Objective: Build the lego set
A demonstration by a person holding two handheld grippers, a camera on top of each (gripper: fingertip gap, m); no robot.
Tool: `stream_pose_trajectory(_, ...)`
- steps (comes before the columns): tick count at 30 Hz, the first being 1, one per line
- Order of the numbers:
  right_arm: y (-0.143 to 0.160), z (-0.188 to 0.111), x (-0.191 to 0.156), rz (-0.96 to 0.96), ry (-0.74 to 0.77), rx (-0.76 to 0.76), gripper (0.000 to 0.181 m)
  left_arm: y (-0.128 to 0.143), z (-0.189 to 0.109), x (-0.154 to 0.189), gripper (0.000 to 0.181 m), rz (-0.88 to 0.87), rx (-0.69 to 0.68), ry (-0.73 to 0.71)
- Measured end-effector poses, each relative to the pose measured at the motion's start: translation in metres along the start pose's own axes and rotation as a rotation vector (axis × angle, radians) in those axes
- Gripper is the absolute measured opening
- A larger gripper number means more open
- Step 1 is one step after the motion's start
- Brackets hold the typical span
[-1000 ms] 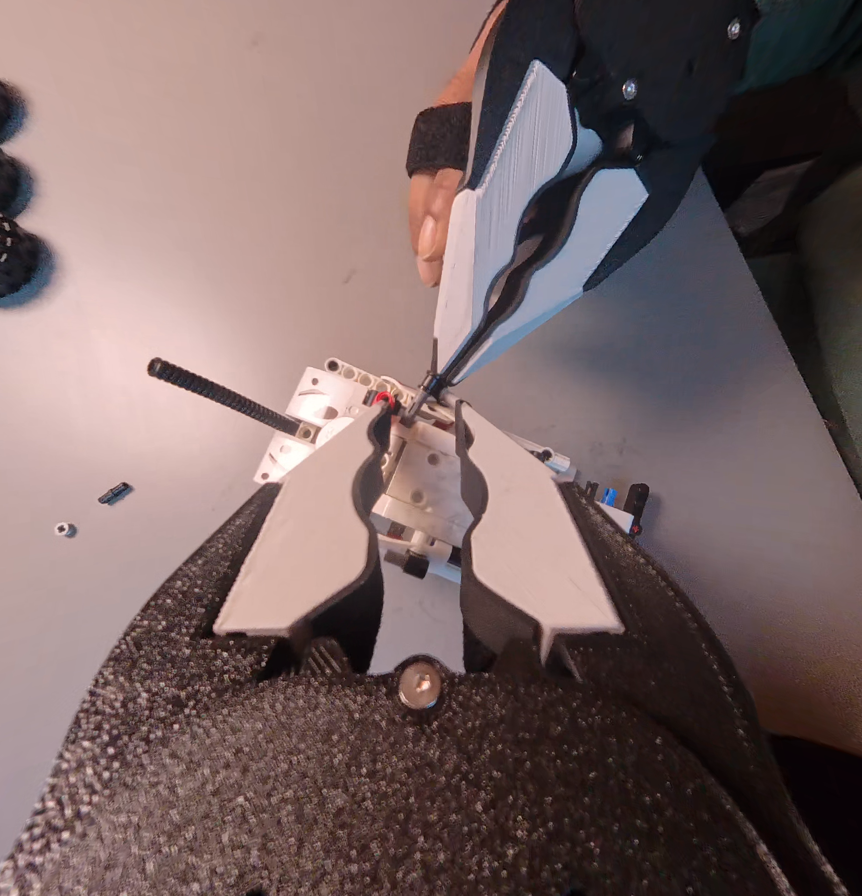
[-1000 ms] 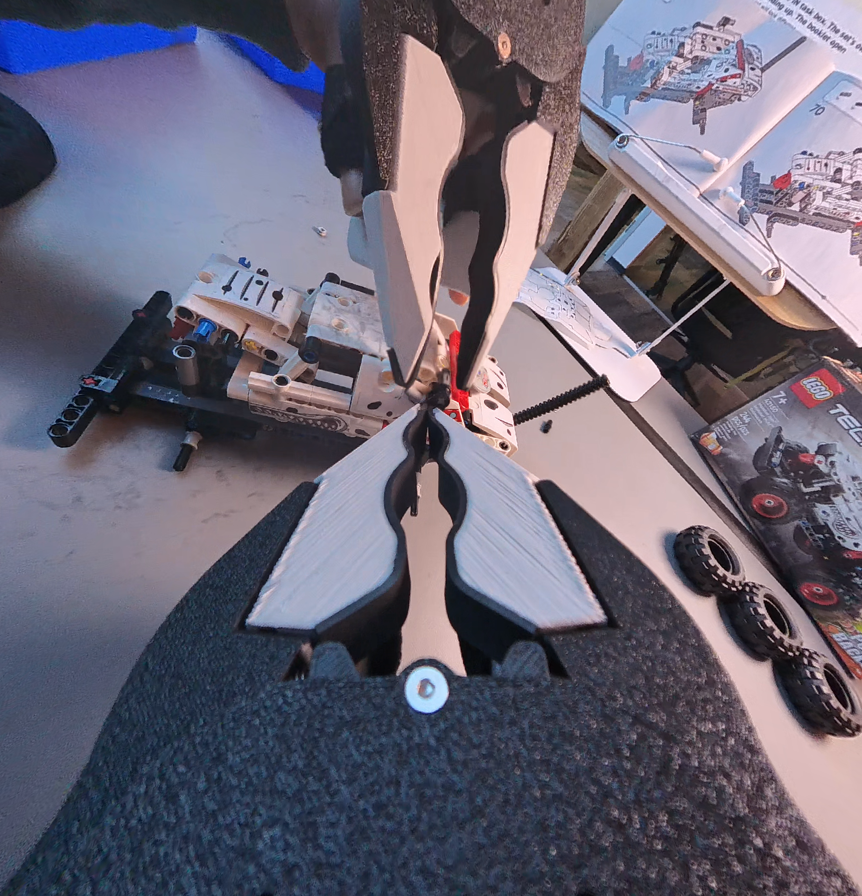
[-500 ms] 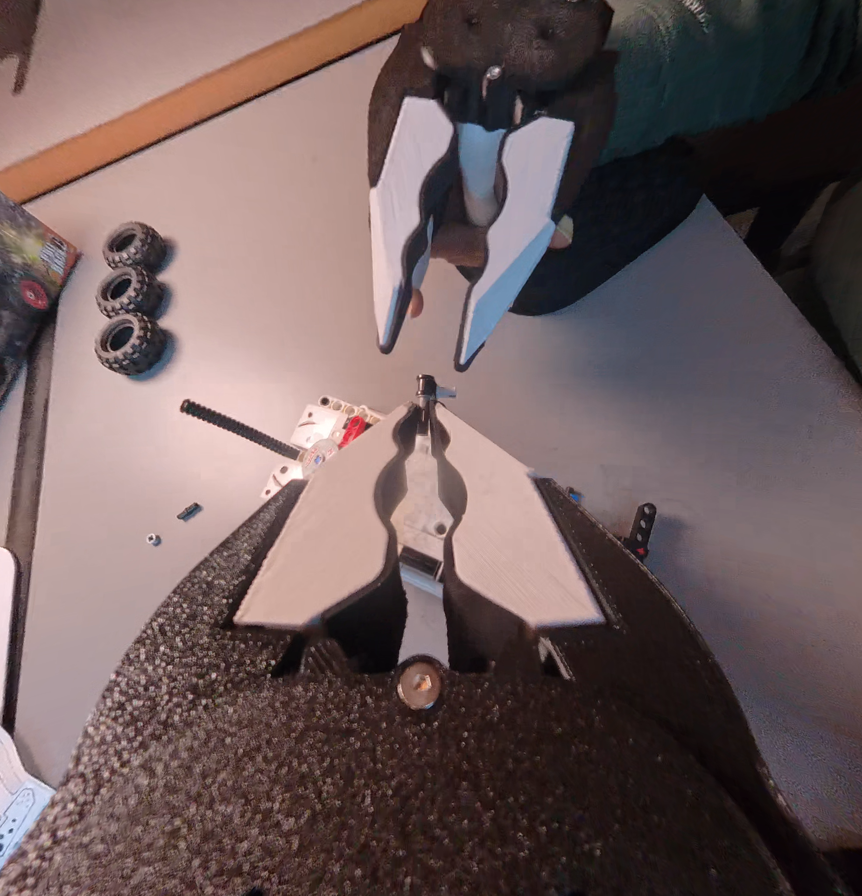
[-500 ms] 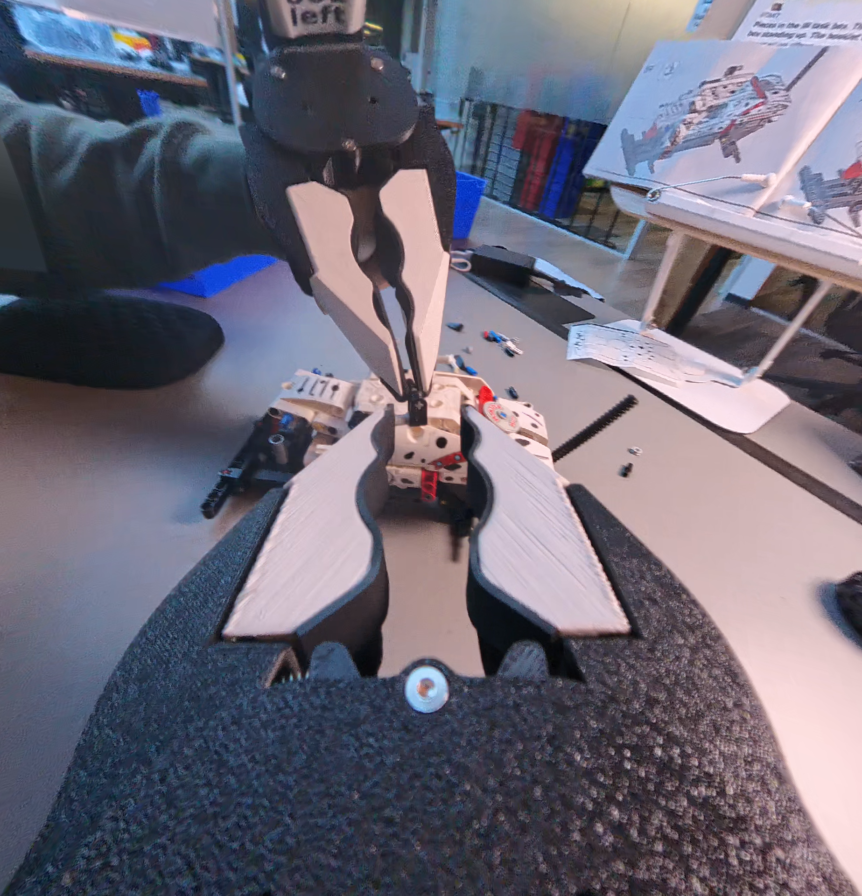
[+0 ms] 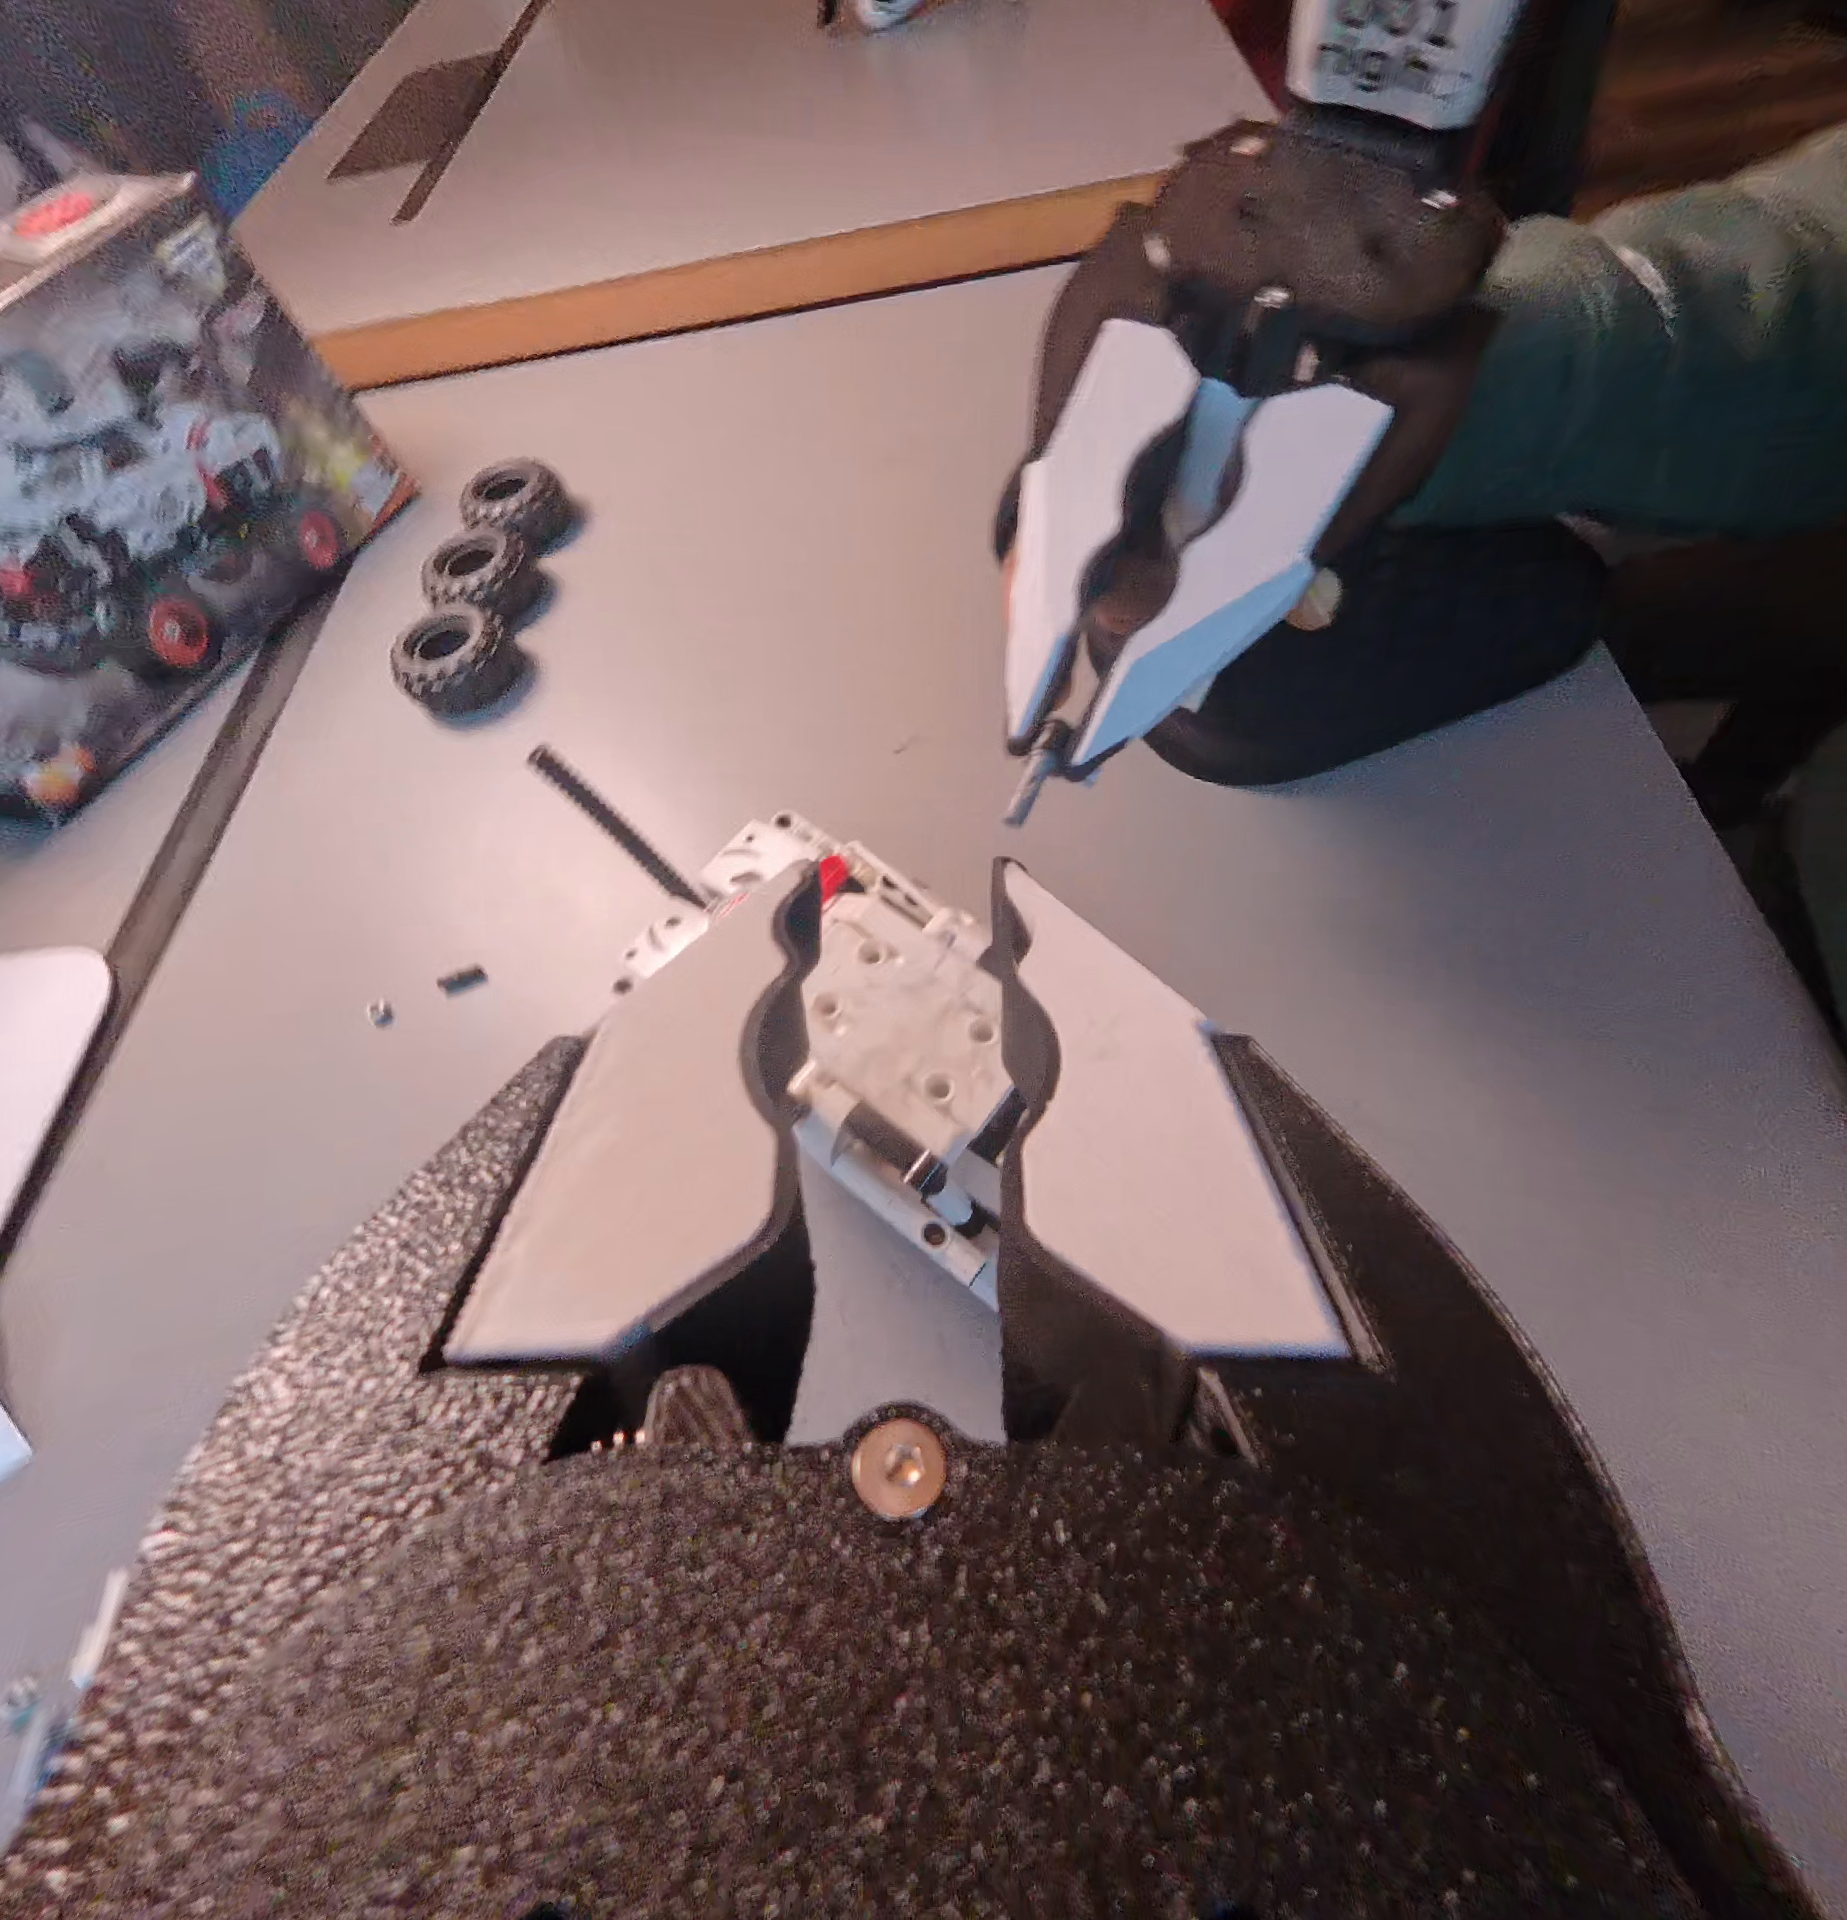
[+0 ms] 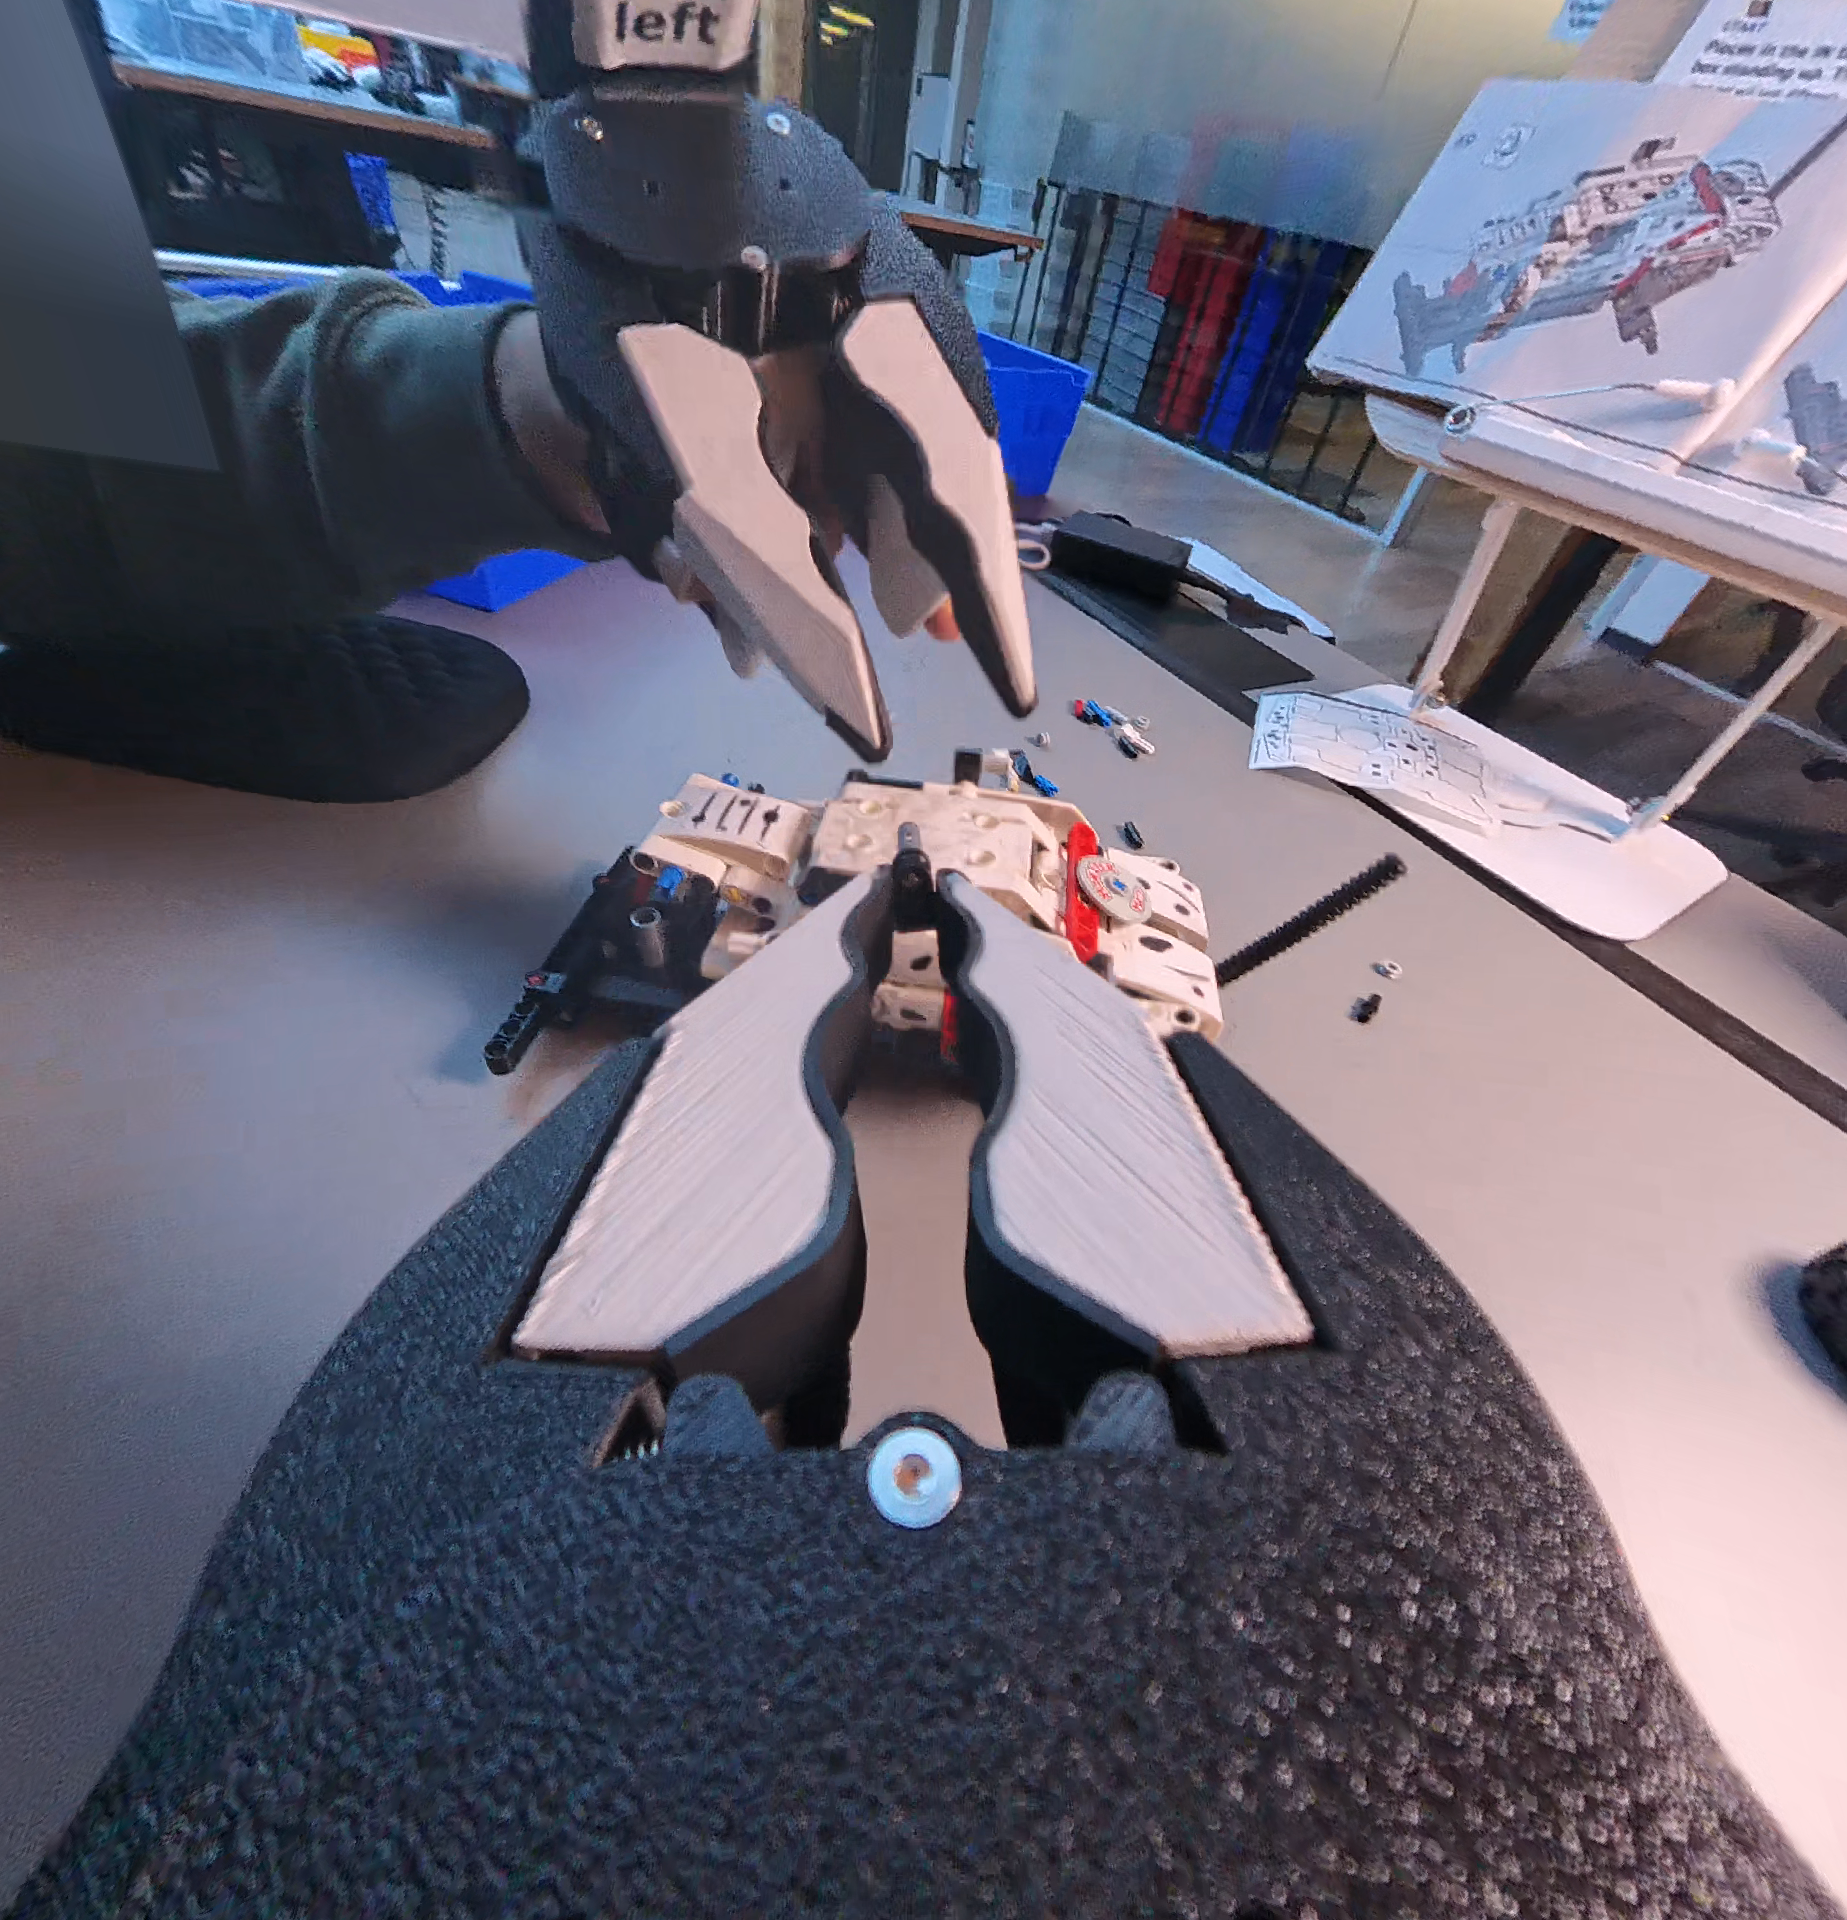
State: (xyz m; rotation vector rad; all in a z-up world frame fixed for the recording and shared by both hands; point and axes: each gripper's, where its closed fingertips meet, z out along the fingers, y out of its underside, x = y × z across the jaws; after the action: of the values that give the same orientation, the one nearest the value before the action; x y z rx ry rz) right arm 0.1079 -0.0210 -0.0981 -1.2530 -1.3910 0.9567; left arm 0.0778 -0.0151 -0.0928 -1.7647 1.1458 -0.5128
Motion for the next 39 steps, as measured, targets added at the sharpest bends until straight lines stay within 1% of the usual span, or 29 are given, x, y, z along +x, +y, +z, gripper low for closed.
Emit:
stream_pose_trajectory(3,0.012,-0.002,0.002,-0.064,0.035,-0.043,0.007,0.019,-0.009,-0.020,0.044,-0.259,0.028,-0.019)
stream_pose_trajectory(5,0.016,0.002,0.001,-0.118,0.041,-0.056,0.007,0.034,-0.009,-0.021,0.058,-0.383,0.016,-0.001)
stream_pose_trajectory(9,0.019,0.012,0.002,-0.221,0.061,-0.061,0.007,0.045,-0.002,-0.012,0.071,-0.503,0.024,0.029)
stream_pose_trajectory(13,0.027,0.018,0.006,-0.275,0.079,-0.087,0.007,0.049,0.009,-0.011,0.076,-0.576,0.051,0.051)
stream_pose_trajectory(14,0.026,0.019,0.007,-0.275,0.087,-0.085,0.007,0.051,0.011,-0.011,0.071,-0.586,0.048,0.060)
stream_pose_trajectory(16,0.029,0.019,0.008,-0.311,0.107,-0.100,0.007,0.051,0.012,-0.011,0.071,-0.606,0.061,0.067)
stream_pose_trajectory(18,0.032,0.020,0.006,-0.330,0.106,-0.106,0.007,0.053,0.011,-0.015,0.062,-0.633,0.070,0.060)
stream_pose_trajectory(25,0.030,0.021,0.006,-0.391,0.170,-0.080,0.007,0.054,0.011,-0.015,0.062,-0.658,0.111,0.061)
stream_pose_trajectory(30,0.031,0.022,0.006,-0.475,0.193,-0.050,0.006,0.054,0.011,-0.015,0.061,-0.681,0.129,0.067)
stream_pose_trajectory(33,0.036,0.024,0.007,-0.527,0.198,-0.065,0.006,0.053,0.011,-0.013,0.061,-0.671,0.121,0.072)
stream_pose_trajectory(35,0.035,0.023,0.008,-0.556,0.211,-0.075,0.006,0.053,0.011,-0.013,0.060,-0.662,0.106,0.039)
stream_pose_trajectory(39,0.035,0.022,0.008,-0.542,0.234,-0.109,0.006,0.053,0.011,-0.013,0.060,-0.662,0.099,0.014)
